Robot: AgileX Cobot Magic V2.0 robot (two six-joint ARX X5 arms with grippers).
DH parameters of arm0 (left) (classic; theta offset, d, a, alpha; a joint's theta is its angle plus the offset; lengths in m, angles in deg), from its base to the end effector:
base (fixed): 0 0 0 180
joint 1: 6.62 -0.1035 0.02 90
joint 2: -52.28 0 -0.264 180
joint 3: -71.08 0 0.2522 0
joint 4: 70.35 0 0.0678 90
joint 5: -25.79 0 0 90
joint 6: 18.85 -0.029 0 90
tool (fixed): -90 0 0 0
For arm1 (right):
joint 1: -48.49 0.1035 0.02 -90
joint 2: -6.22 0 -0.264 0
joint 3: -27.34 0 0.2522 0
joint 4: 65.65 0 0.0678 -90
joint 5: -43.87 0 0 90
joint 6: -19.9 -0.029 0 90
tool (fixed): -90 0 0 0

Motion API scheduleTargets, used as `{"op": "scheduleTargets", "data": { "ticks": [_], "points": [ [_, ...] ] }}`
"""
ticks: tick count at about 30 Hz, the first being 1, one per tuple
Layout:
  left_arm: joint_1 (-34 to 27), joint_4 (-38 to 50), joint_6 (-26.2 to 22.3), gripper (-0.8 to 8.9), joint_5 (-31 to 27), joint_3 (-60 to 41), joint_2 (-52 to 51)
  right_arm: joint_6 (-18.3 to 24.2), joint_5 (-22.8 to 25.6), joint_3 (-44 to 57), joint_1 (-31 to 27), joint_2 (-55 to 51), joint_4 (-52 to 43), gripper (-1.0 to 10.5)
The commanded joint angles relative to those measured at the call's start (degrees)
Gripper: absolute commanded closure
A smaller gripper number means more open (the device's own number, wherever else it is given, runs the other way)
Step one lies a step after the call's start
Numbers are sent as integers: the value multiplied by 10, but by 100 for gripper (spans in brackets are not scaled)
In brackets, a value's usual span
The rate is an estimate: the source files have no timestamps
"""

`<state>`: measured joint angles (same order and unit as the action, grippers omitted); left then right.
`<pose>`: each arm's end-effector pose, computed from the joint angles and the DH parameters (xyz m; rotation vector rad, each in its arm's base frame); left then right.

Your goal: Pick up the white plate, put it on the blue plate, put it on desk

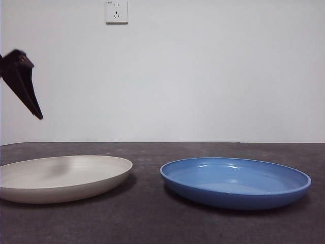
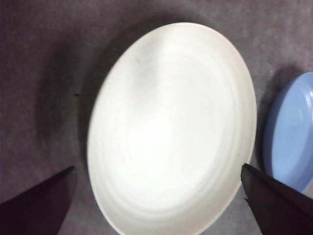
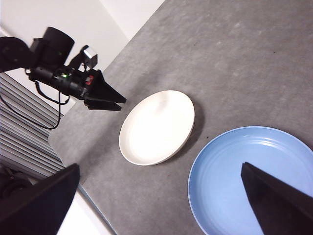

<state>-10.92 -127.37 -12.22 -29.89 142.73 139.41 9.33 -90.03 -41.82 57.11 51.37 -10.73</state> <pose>0.2779 0.0045 0.2124 -0.5218 1.2363 -0.3828 0.1357 0.0409 0.3477 0.3367 0.6147 0.8442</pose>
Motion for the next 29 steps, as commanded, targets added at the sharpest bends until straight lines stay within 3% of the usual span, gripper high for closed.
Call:
{"op": "scheduleTargets", "data": {
  "ticks": [1,18,29],
  "points": [
    [-2,10,-11,166,0,10,29,5,-2,-11,2,4,-4,343],
    [10,26,-15,167,0,10,83,6,0,-11,2,4,-4,343],
    [14,26,-15,274,-2,10,105,5,0,-11,2,4,-4,343]
  ]
}}
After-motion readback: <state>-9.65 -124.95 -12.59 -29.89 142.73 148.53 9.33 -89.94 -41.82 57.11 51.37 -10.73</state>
